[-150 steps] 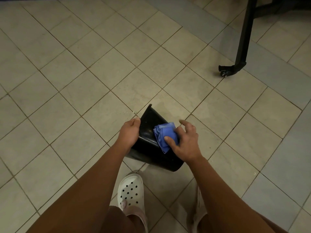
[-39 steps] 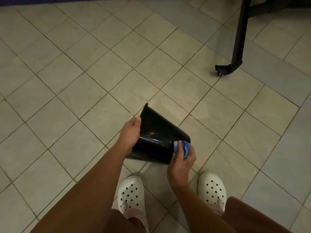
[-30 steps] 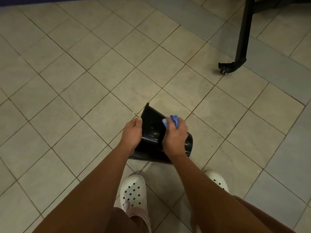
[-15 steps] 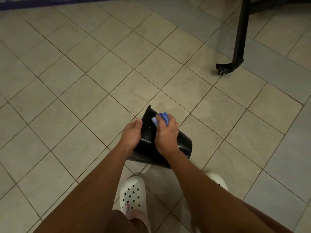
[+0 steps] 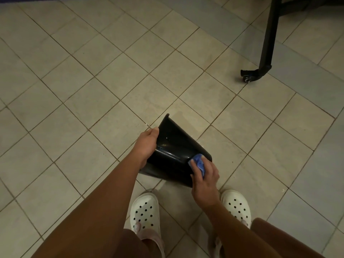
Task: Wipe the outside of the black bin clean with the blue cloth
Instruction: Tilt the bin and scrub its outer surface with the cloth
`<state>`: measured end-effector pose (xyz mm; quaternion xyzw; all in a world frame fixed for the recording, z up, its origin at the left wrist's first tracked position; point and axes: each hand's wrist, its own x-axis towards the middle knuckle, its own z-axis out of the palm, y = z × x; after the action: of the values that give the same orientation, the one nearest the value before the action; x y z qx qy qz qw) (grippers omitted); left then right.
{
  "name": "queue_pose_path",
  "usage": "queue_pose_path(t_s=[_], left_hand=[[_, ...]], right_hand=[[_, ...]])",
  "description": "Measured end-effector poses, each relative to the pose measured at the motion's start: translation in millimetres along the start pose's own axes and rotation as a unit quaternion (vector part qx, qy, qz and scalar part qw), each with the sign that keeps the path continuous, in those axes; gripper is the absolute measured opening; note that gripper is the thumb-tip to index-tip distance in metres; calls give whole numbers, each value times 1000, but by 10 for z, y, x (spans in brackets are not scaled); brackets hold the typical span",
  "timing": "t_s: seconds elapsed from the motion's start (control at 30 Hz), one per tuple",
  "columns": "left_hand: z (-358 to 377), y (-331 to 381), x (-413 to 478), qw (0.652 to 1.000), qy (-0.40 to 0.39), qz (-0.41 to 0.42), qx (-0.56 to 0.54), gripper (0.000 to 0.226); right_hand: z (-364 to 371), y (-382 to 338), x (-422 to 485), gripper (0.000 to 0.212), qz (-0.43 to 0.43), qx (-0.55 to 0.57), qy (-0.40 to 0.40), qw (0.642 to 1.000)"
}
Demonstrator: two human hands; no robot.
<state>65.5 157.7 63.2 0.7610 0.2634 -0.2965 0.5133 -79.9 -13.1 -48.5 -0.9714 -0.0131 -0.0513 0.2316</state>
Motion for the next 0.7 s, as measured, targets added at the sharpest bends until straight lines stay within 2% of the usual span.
queue_pose_path(t_s=[0.07,0.17,0.33,0.4,0.57,0.63,0.7], left_hand=[[-7,-5,5,1000,-6,-9,2,42],[0,-13,10,1000,0,-12,1,41],[-19,-32,36,999,-9,-30,-9,45],[-34,-48,56,999,-16,-36,-17,48],[-42,-89,58,998,-11,-50,-39,46],[-36,-54,11,998,-5,-39,-50,43],[-13,-65,5,999,0,-29,-45,39]], right_hand=[[-7,-83,164,88,-57,-10,-14,998],[-44,-176,331,94,-129,-9,-23,991],[-5,-269,567,81,-230,-3,-20,973],[2,-402,691,77,-208,25,-19,978],[-23,-700,1075,52,-70,86,-53,993],[-48,-689,1200,49,-26,86,-59,994],[-61,-560,1251,52,54,63,-88,993]])
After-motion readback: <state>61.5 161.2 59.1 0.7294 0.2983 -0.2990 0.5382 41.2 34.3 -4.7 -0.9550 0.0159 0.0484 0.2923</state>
